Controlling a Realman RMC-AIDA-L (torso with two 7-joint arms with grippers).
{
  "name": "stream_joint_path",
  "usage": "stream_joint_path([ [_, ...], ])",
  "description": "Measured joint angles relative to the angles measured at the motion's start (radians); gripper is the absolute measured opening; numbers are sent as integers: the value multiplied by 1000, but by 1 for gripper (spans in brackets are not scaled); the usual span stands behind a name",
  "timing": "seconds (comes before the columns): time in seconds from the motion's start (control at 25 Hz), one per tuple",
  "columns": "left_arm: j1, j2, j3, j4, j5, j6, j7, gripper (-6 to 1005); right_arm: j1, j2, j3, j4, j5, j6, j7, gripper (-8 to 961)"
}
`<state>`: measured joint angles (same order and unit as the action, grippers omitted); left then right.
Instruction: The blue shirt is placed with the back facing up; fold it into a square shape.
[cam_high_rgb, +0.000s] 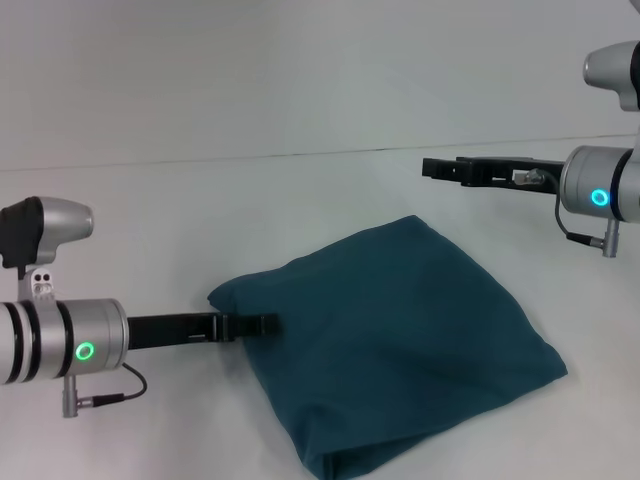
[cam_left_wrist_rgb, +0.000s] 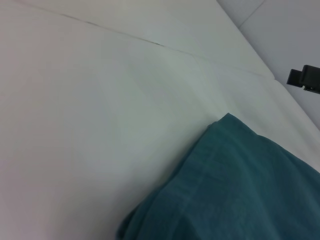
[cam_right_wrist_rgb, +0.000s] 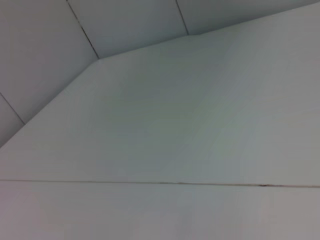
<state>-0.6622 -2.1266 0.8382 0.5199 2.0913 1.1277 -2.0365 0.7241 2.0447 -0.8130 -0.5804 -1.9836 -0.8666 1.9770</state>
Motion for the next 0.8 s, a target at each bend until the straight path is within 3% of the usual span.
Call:
stream_joint_path([
  [0.64,-44,-1,-7,3,-3,-44,34,100,0,7,0,9,-1,7,-11,637],
  [0.8,-76,2,-2,5,-2,-67,45,71,0,14,1,10,-1,12,-23,637],
])
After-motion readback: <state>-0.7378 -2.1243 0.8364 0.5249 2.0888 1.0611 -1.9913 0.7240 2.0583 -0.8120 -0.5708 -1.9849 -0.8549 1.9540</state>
